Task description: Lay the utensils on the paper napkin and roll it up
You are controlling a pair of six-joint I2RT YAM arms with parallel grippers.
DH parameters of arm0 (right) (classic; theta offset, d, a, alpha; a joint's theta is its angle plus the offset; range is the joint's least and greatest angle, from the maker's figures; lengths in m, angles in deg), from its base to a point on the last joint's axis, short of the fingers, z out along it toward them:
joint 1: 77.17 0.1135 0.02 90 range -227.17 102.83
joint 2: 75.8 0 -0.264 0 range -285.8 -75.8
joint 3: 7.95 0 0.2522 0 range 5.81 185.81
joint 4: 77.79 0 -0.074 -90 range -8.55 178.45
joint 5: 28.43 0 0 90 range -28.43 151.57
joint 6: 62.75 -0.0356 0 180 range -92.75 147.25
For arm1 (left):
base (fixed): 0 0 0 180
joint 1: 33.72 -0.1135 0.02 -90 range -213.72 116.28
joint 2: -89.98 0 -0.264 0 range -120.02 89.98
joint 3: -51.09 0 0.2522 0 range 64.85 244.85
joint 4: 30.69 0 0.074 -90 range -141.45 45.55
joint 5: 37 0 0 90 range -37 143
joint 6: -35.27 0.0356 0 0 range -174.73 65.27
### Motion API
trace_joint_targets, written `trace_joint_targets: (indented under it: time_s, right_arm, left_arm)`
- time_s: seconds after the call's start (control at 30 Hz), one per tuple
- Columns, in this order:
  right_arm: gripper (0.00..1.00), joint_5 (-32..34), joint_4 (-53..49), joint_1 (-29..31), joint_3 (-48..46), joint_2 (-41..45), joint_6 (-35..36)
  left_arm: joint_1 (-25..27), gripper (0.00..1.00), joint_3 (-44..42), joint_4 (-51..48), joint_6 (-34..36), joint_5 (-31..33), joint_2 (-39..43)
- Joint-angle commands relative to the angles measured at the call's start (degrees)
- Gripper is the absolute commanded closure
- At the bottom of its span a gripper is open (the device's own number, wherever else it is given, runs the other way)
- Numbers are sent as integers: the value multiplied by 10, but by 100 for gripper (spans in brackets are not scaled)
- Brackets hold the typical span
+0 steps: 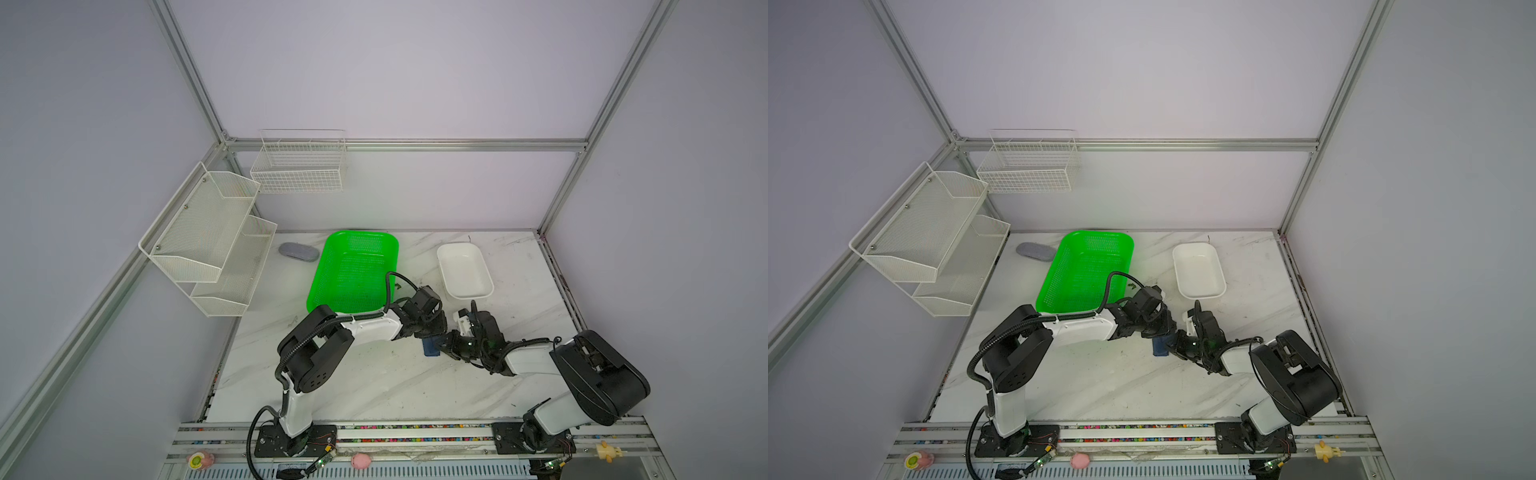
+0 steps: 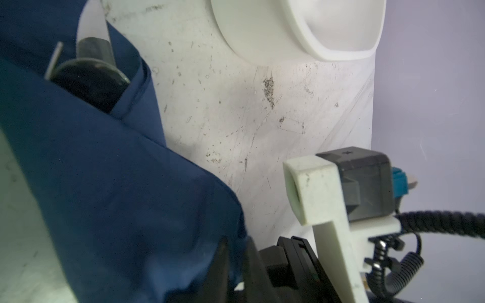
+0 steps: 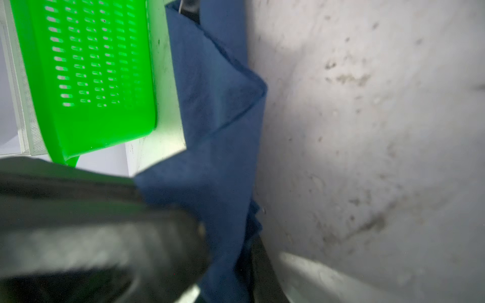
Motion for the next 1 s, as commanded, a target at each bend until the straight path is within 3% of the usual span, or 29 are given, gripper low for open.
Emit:
trace_joint_targets:
  time_s: [0.0, 0.1, 0.2, 0.53, 0.97]
  right_arm:
    - [85, 10, -17, -1, -13, -5, -1]
    - [85, 11, -25, -2, -12, -4, 3]
    - [86, 9, -31, -1, -9, -3, 7]
    - [86, 5, -52, -4, 1, -2, 22]
    - [87, -7, -91, -16, 2, 19, 50]
  left_arm:
    - [-1, 67, 55, -42, 45, 47, 58]
    - [-8, 49, 40, -66, 53, 82, 84]
    - [-19, 45, 19, -82, 49, 98, 96]
    - [-28, 47, -5, -86, 38, 73, 67]
    - [-26, 56, 0, -91, 44, 64, 24]
